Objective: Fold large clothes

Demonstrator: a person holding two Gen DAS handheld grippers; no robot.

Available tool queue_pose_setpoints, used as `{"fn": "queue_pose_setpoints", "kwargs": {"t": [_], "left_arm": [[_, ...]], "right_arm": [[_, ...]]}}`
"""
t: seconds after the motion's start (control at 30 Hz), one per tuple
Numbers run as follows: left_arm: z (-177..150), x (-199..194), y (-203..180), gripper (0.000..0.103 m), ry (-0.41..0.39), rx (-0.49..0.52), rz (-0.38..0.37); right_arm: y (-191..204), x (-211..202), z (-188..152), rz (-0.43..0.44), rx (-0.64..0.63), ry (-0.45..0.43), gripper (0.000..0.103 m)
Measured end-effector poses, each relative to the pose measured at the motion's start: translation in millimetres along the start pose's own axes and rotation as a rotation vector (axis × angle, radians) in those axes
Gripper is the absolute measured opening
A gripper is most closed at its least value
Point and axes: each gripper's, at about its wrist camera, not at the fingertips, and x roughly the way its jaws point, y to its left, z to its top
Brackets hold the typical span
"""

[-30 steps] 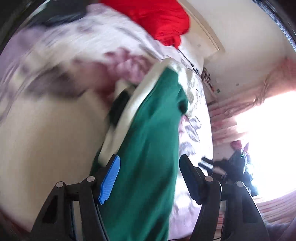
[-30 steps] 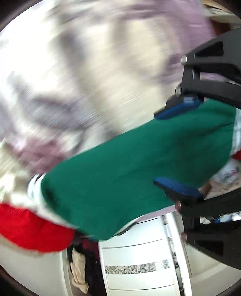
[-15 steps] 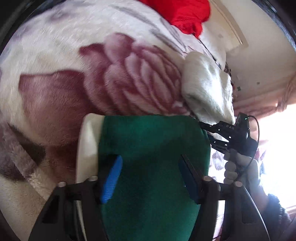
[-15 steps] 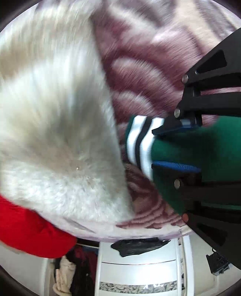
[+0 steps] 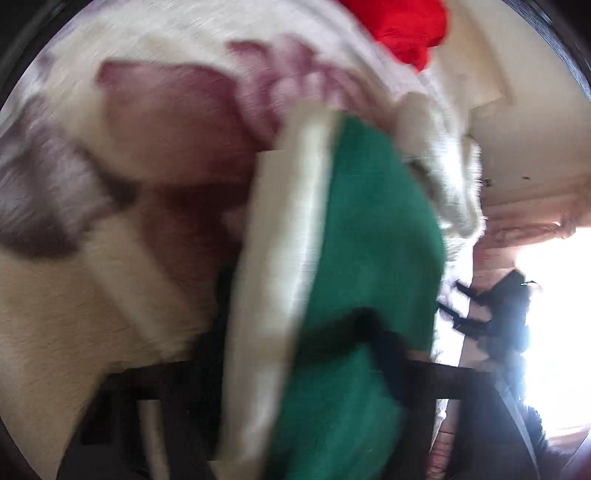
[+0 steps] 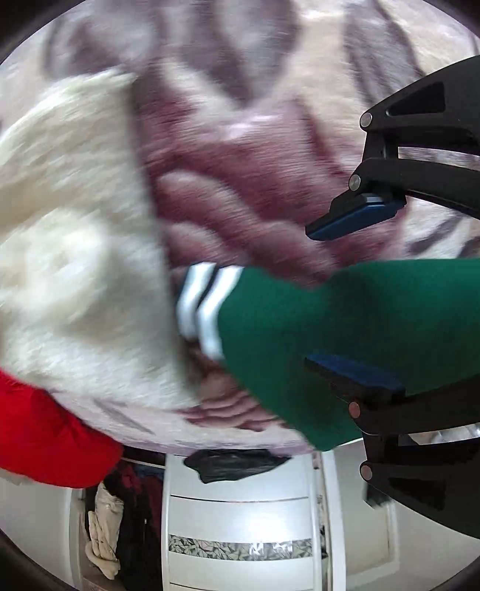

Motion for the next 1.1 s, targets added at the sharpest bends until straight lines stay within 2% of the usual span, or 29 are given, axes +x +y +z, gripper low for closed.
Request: {"fn": "queue_pose_setpoints", "kwargs": {"t": [0.03,0.07,0.13,0.17,0.2,0.27,0.3,0.33,0.37,0.43,0.47,0.53,0.57,0.67,0.7,0.73,0.77,0.83,0.9,0.93,0.97,1.0,1.03,1.07,1.1], "left_arm": [[0.2,-5.5,-4.6,0.032,-0.018,0.01,-0.033],[0.9,-13.1,-3.9,0.028,-0.033,-0.014,-0.115],[0.7,-25.0,13.1,0.023,-0.061,-0.123,-0.311],[0.9,-23.0,24.4,0.023,-0.066,-0.179,-0.364],[0.4,-20.8,36.2,0.023,-0.059,-0.225,-0.379],[2.9,-14.4,57.5,0.023,-0.044,-0.24,-0.266],[4.8,-10.4,67.4,0.025,-0.027,-0.266,-0.265],[6.8,-6.5,73.1,0.027,0.001,-0.307,-0.299],[9.4,-7.9,68.4,0.028,0.02,-0.299,-0.295],[11.3,-22.9,50.7,0.043,0.012,-0.232,-0.223],[9.3,-35.0,39.6,0.046,0.0,-0.2,-0.208],[5.0,-47.9,25.2,0.086,-0.004,-0.164,-0.176],[-0.5,-51.8,14.5,0.086,0.02,-0.12,-0.092],[-23.3,-36.4,4.2,0.086,0.086,-0.037,0.014],[-32.5,-23.6,4.5,0.072,0.098,-0.028,0.023],[-40.9,-12.4,2.2,0.055,0.087,-0.024,0.002],[-44.7,-5.7,0.8,0.051,0.07,-0.038,-0.023],[-43.7,-8.0,2.7,0.033,0.042,-0.093,-0.134],[-39.6,-21.0,21.0,0.023,-0.017,-0.184,-0.298],[-39.0,-21.9,32.9,0.023,-0.022,-0.222,-0.301],[-35.2,-17.5,42.3,0.023,-0.011,-0.227,-0.258],[-31.8,-10.1,57.5,0.028,0.019,-0.23,-0.246],[-30.6,-6.3,68.3,0.035,0.038,-0.264,-0.26],[-27.9,-5.5,75.5,0.037,0.057,-0.31,-0.286],[-23.9,-10.1,73.1,0.039,0.073,-0.305,-0.289]], "right_arm": [[-6.6,4.7,-6.4,-0.002,0.014,0.009,0.065],[-13.7,9.3,-9.9,0.004,0.033,0.013,0.065],[-24.4,15.3,-15.4,0.018,0.07,0.006,0.065],[-28.5,17.1,-17.2,0.017,0.078,0.004,0.065],[-30.7,18.1,-17.5,0.018,0.079,0.004,0.065],[-37.1,17.8,-19.8,0.014,0.081,0.007,0.065],[-39.0,17.0,-20.6,0.011,0.082,0.01,0.065],[-37.5,16.8,-20.6,0.009,0.081,0.009,0.065],[-30.9,20.4,-18.7,0.008,0.077,0.006,0.065],[-22.8,13.5,-20.2,0.019,0.058,-0.001,0.065],[-18.8,7.7,-23.6,0.03,0.043,-0.005,0.065],[-5.8,3.0,-28.3,0.039,0.017,-0.001,0.065],[-2.6,-0.6,-31.4,0.042,0.01,0.004,0.065],[1.2,-0.9,-47.2,0.06,0.02,0.036,0.066],[-0.4,3.1,-54.3,0.063,0.035,0.051,0.066],[-1.7,6.4,-59.0,0.06,0.043,0.06,0.066],[-1.9,9.6,-63.1,0.053,0.052,0.068,0.066],[-4.2,20.7,-72.2,0.041,0.073,0.085,0.066],[-4.6,24.6,-80.0,0.035,0.082,0.083,0.066],[-3.8,25.3,-83.8,0.041,0.08,0.078,0.066],[-3.0,25.7,-86.6,0.044,0.078,0.077,0.066],[-4.4,25.0,-89.6,0.039,0.078,0.077,0.066],[-6.1,25.0,-93.9,0.031,0.08,0.075,0.066],[-8.0,24.8,-98.5,0.023,0.079,0.077,0.066],[-8.6,24.7,-102.3,0.009,0.079,0.082,0.066]]}}
